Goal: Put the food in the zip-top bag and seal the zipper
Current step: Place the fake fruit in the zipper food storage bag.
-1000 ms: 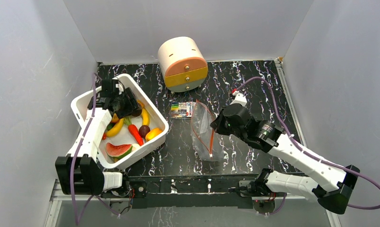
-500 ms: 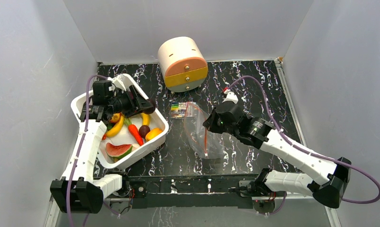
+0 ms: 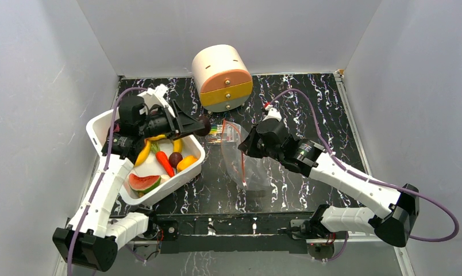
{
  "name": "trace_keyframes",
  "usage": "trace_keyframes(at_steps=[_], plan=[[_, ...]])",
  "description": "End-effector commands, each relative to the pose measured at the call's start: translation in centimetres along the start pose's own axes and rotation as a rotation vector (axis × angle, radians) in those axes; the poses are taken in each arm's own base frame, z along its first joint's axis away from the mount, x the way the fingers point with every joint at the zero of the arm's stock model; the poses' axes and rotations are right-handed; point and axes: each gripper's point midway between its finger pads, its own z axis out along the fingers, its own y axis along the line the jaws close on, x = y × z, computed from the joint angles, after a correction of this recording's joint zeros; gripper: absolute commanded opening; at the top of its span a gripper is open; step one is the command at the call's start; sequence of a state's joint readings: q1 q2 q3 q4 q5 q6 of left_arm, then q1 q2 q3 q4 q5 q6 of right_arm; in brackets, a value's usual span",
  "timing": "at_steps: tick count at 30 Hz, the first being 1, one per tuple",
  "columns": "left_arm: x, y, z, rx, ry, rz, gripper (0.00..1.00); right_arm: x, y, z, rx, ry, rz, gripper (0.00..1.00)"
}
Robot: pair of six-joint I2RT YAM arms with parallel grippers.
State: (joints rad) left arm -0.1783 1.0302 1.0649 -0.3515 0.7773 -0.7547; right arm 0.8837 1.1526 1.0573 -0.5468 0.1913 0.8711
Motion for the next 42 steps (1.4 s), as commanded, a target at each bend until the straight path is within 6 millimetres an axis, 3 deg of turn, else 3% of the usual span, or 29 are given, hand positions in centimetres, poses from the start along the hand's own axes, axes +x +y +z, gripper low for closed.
trace_keyframes(at_steps=[1,12,20,25,30,35,39,42], plan=[[1.6,-2.9,1.1,0.085,0.052,0.001,0.42,-3.1,3.6,-1.0,-0.112,-0.083,0.038,0.00],[4.3,-3.0,4.4,0.116,0.119,-0.053,0.42,-3.2,4.2,-1.2,-0.143,-0.087,0.053,0.00],[6.7,0.4,6.8,0.001,0.189,-0.065,0.43,-3.4,4.7,-1.5,-0.173,-0.097,0.058,0.00],[6.7,2.6,7.2,-0.098,0.171,-0.049,0.43,-3.3,4.2,-1.7,-0.166,-0.101,0.059,0.00],[6.9,3.5,7.4,-0.154,0.183,-0.044,0.48,-3.0,4.2,-1.6,-0.177,-0.096,0.058,0.00],[7.0,2.7,7.5,-0.139,0.191,-0.034,0.57,-2.6,4.3,-1.4,-0.188,-0.083,0.059,0.00],[7.1,2.1,7.3,-0.127,0.197,-0.028,0.74,-2.4,4.2,-1.3,-0.185,-0.080,0.059,0.00],[7.1,1.7,7.2,-0.112,0.200,-0.027,0.81,-2.3,4.0,-1.1,-0.174,-0.078,0.061,0.00]])
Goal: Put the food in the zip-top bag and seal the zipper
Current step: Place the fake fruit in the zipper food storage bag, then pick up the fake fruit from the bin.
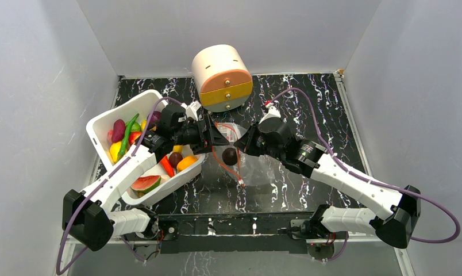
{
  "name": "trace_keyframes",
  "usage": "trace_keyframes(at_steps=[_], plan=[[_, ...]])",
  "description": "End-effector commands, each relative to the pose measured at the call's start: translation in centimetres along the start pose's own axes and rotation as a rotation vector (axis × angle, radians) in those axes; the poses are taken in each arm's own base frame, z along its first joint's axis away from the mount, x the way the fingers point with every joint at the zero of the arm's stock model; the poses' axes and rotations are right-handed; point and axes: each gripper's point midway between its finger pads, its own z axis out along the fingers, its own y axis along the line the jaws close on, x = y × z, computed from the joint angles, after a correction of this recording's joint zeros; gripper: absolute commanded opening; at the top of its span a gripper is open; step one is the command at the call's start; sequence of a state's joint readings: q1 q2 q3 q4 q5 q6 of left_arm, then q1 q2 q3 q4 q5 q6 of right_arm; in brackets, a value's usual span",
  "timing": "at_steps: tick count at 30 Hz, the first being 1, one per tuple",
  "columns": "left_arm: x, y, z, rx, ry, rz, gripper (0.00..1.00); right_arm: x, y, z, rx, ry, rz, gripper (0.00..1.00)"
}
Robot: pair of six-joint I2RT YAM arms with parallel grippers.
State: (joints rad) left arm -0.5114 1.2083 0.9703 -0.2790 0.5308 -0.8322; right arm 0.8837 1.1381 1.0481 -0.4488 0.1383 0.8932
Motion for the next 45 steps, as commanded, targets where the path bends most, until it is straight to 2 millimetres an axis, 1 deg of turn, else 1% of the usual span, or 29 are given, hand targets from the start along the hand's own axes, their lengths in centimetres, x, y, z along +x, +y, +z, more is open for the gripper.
trace_keyframes(at_steps=[1,4,7,11,15,17,20,23,26,30,33,35,37,40,43,45], plan=[[-0.4,-2.3,-1.2,0.055,-0.013,0.039,0.82,-1.3,1.6,-0.5,-0.063,-0.050,0.019,0.00],[-0.4,-2.6,-1.4,0.064,-0.016,0.045,0.84,-1.1,1.4,-0.4,-0.059,-0.043,0.023,0.00],[-0.5,-2.5,-1.6,0.047,-0.023,0.060,0.84,-1.1,1.2,-0.4,-0.053,-0.047,0.025,0.00],[-1.1,-2.2,-2.3,-0.002,-0.051,0.100,0.84,-1.1,0.3,-0.5,-0.020,-0.058,0.021,0.00],[-2.9,-2.1,-4.0,-0.082,-0.147,0.193,0.84,-0.5,-1.6,-0.9,0.041,-0.056,0.005,0.00],[-4.3,-1.5,-5.0,-0.151,-0.227,0.224,0.84,-0.4,-2.2,-1.2,0.051,-0.065,0.004,0.00],[-6.5,0.8,-6.7,-0.304,-0.370,0.225,0.84,-0.4,-2.6,-1.6,0.060,-0.077,0.004,0.00],[-8.1,3.1,-8.0,-0.454,-0.462,0.216,0.80,-0.6,-2.8,-2.0,0.067,-0.084,0.000,0.00],[-9.1,5.3,-9.0,-0.591,-0.506,0.199,0.77,-0.7,-2.9,-2.4,0.068,-0.089,-0.002,0.00],[-10.5,8.0,-10.2,-0.700,-0.551,0.150,0.75,-0.9,-2.9,-3.1,0.064,-0.099,0.000,0.00],[-11.9,10.8,-11.4,-0.770,-0.566,0.067,0.74,-1.0,-3.1,-3.7,0.064,-0.107,0.002,0.00],[-12.8,12.7,-12.3,-0.812,-0.574,0.015,0.77,-1.2,-3.1,-4.0,0.062,-0.116,0.001,0.00],[-13.6,14.1,-13.0,-0.855,-0.582,-0.012,0.82,-1.4,-3.1,-4.3,0.061,-0.123,0.000,0.00],[-14.6,16.1,-14.4,-0.942,-0.605,-0.042,0.87,-1.8,-3.0,-4.8,0.068,-0.127,-0.014,0.00],[-15.2,18.1,-15.7,-1.025,-0.628,-0.067,0.91,-2.0,-3.0,-5.0,0.074,-0.130,-0.027,0.00],[-15.4,19.3,-16.2,-1.047,-0.633,-0.091,0.92,-1.8,-3.0,-5.0,0.072,-0.124,-0.029,0.00]])
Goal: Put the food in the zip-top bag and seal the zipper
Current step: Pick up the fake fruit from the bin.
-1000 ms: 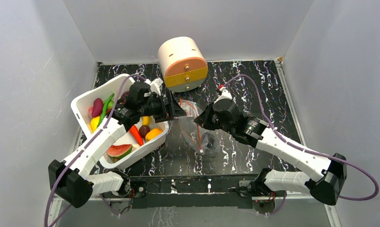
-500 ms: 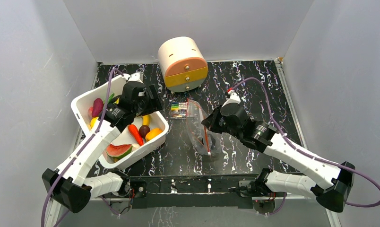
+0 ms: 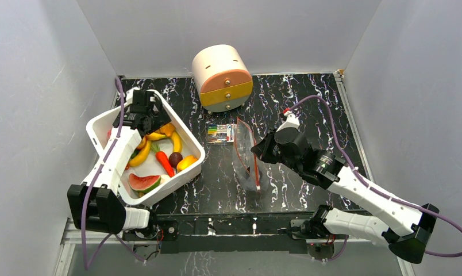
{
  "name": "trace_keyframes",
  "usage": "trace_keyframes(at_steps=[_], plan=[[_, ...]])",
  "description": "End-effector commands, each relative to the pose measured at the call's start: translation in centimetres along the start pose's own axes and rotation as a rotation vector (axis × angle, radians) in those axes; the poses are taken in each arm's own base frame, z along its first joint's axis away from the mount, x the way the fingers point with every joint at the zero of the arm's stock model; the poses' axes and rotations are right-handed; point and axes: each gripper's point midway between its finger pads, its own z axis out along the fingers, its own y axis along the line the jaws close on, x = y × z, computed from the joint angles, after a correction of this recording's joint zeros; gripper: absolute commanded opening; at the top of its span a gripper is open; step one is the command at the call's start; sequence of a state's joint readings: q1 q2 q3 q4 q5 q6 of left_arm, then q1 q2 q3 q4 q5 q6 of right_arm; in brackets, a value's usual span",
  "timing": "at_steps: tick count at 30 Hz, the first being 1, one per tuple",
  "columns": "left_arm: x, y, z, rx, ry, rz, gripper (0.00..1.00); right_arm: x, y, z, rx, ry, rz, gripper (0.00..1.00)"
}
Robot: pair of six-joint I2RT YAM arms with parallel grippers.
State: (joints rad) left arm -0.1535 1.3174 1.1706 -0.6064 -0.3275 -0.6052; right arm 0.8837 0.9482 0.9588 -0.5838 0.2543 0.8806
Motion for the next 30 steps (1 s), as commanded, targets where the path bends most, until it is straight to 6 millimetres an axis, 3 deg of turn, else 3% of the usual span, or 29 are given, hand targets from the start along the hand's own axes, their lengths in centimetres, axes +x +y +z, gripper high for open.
trace_keyframes(at_steps=[1,12,18,30], plan=[[-2.5,2.7,0.6,-0.092,-0.065,-0.027,0.93,-1.7,1.0,-0.8,-0.028,-0.050,-0.007,0.00],[-2.2,8.8,4.5,-0.274,-0.041,-0.052,0.90,-1.0,1.3,-0.1,-0.033,-0.020,-0.012,0.00],[-0.7,9.0,6.6,-0.266,0.046,-0.052,0.88,-1.2,1.4,-0.1,-0.032,-0.022,-0.012,0.00],[1.8,10.2,8.6,-0.296,0.145,-0.060,0.85,-1.3,1.0,-0.6,-0.031,-0.037,-0.010,0.00]])
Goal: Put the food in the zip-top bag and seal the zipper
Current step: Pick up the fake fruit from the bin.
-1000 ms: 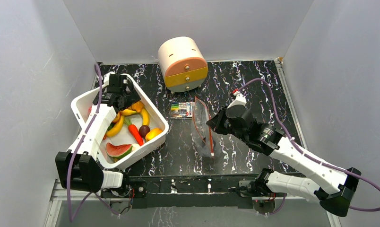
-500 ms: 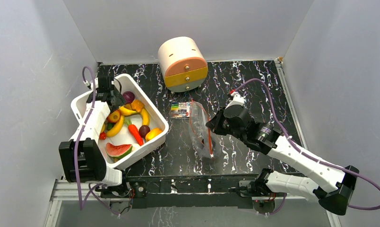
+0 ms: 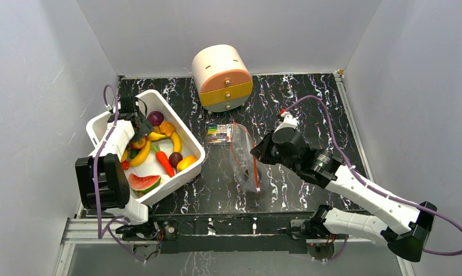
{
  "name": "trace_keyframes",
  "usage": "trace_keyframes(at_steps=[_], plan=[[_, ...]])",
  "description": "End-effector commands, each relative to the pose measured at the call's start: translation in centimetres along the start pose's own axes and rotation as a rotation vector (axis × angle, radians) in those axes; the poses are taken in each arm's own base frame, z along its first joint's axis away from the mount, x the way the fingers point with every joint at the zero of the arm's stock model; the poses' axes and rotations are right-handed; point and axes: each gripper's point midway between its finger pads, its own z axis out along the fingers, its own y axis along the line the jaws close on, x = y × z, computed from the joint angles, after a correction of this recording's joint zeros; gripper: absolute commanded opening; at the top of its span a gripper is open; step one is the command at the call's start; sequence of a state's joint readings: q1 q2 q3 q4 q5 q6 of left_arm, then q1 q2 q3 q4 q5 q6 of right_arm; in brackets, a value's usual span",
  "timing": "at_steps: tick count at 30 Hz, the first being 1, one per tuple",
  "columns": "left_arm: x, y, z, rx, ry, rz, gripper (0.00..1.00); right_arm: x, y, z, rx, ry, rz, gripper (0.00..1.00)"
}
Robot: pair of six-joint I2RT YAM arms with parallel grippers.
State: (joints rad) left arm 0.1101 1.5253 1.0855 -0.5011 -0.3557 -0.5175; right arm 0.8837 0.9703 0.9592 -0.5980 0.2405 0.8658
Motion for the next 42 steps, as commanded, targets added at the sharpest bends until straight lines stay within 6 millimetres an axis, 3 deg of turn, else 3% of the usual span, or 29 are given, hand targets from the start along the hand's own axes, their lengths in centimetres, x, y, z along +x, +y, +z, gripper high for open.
trace_keyframes(at_steps=[1,8,12,23,29,42], plan=[[0.4,0.5,0.6,-0.027,0.032,0.003,0.85,-2.2,1.4,-1.2,-0.049,-0.073,0.015,0.00],[0.6,0.5,0.7,-0.021,0.039,0.021,0.75,-2.1,1.0,-1.4,-0.043,-0.074,0.013,0.00],[0.8,0.3,0.1,-0.007,0.064,0.011,0.65,-1.9,0.8,-1.5,-0.040,-0.075,0.014,0.00],[1.3,0.9,-2.7,0.043,0.061,0.003,0.56,-2.4,0.5,-1.9,-0.023,-0.091,0.014,0.00],[0.4,0.3,-5.7,0.131,0.024,-0.018,0.54,-2.1,0.5,-1.6,-0.017,-0.074,0.012,0.00],[2.2,-3.3,-12.7,0.470,0.107,0.094,0.53,-1.9,0.5,-0.7,-0.003,-0.074,0.020,0.00]])
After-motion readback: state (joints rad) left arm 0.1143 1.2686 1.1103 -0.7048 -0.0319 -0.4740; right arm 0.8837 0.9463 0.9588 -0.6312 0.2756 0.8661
